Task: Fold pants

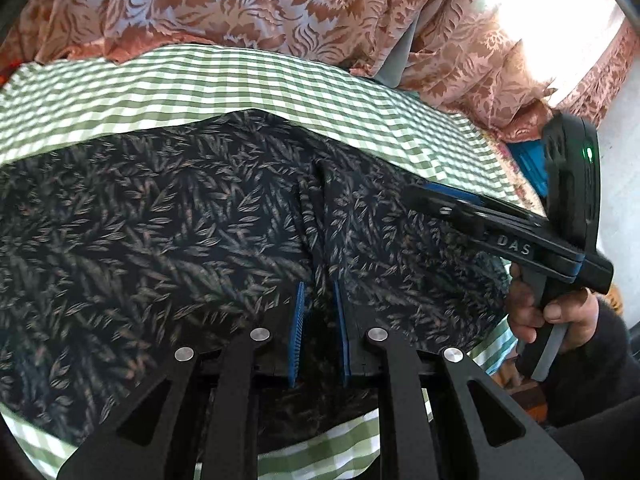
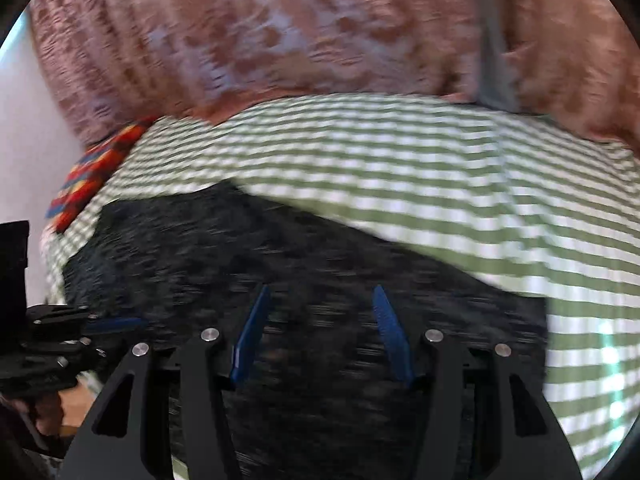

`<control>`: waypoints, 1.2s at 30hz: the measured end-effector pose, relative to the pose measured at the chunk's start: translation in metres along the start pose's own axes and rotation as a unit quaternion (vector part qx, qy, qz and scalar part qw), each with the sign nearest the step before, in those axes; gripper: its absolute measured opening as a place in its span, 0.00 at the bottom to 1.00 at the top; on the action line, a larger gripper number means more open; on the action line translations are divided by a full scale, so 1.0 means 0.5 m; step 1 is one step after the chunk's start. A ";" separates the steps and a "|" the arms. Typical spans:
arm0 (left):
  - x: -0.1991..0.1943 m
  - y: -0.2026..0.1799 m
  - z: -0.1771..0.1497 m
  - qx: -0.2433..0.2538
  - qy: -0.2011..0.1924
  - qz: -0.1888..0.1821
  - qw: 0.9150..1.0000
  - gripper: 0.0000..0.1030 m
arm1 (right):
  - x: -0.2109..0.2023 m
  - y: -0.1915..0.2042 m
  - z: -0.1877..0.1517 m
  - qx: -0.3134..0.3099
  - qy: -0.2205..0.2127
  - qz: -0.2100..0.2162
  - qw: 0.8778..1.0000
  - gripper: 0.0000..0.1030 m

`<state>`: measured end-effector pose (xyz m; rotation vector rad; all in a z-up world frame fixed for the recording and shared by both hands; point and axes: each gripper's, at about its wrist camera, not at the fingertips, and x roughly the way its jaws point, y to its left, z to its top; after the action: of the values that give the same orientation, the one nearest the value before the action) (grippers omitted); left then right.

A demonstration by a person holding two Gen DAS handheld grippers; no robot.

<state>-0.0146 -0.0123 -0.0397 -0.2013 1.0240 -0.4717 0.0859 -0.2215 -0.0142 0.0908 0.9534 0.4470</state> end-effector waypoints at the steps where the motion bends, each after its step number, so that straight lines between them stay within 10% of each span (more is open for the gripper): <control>1: -0.003 -0.001 -0.003 0.004 0.000 0.009 1.000 0.13 | 0.015 0.018 0.000 -0.004 0.008 0.015 1.000 0.48; 27: -0.019 0.021 -0.020 0.003 -0.006 0.079 0.997 0.13 | 0.104 0.095 -0.001 -0.056 0.036 -0.011 0.998 0.47; 30: -0.019 0.027 -0.018 -0.002 -0.007 0.076 0.997 0.31 | 0.094 0.085 0.014 -0.041 0.042 0.010 0.998 0.47; 36: -0.022 0.040 -0.014 -0.009 -0.009 0.079 0.997 0.33 | 0.087 0.076 0.054 -0.015 0.031 0.041 0.999 0.45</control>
<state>-0.0196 0.0108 -0.0421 -0.1400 1.0179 -0.3174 0.1168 -0.1663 -0.0217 0.0886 1.0064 0.5419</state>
